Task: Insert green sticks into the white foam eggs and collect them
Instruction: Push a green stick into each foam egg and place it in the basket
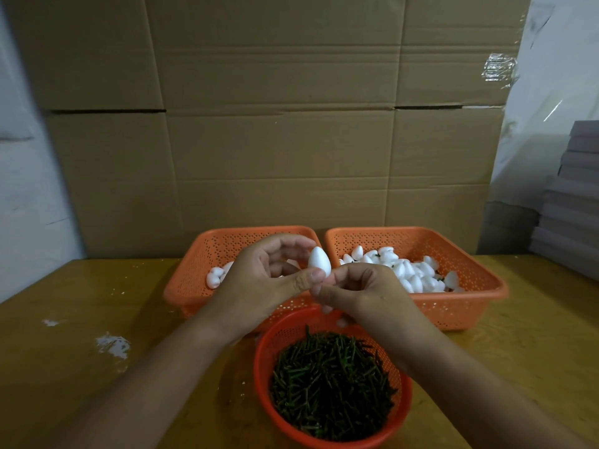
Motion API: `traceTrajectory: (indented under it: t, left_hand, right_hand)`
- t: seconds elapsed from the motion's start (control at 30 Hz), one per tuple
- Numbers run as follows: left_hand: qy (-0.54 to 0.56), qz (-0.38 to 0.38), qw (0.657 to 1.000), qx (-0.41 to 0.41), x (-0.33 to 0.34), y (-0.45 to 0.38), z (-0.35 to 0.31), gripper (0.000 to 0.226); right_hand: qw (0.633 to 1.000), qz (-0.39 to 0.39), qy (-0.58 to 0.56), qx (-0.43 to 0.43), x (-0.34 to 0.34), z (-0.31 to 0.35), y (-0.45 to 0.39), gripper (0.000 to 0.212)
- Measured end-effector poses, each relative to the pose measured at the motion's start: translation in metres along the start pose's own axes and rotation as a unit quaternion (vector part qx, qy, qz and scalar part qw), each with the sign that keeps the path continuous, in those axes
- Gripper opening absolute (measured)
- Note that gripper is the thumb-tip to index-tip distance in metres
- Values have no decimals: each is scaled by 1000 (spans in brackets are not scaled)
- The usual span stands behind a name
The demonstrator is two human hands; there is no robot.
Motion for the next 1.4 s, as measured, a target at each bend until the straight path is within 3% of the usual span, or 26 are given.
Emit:
traceTrajectory:
  t: [0.3,0.6,1.0,1.4]
  left_hand:
    - [-3,16,1000,-2,2,1,-2,30]
    - [26,50,998,-17,7,3,0,21]
    - [54,90,994,-29,9,3,7,23]
    - [59,54,996,-35,3,0,12,38]
  right_hand:
    - [1000,-10,10,-16,0,7,2,13]
    - [998,38,50,-28,6,9,0,18]
    - [999,45,25,-16,8,8,1,14]
    - [998,63,-17,-4,10,5,1,16]
Point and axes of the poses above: each hand's wrist, its own y-axis away from the middle knuckle, its own x-axis out of the palm, z = x × y, the point moved 10 cm from there along -y, towards the middle knuckle, and after that the axes turned 13 degrees about -y, right-handed, at the moved point
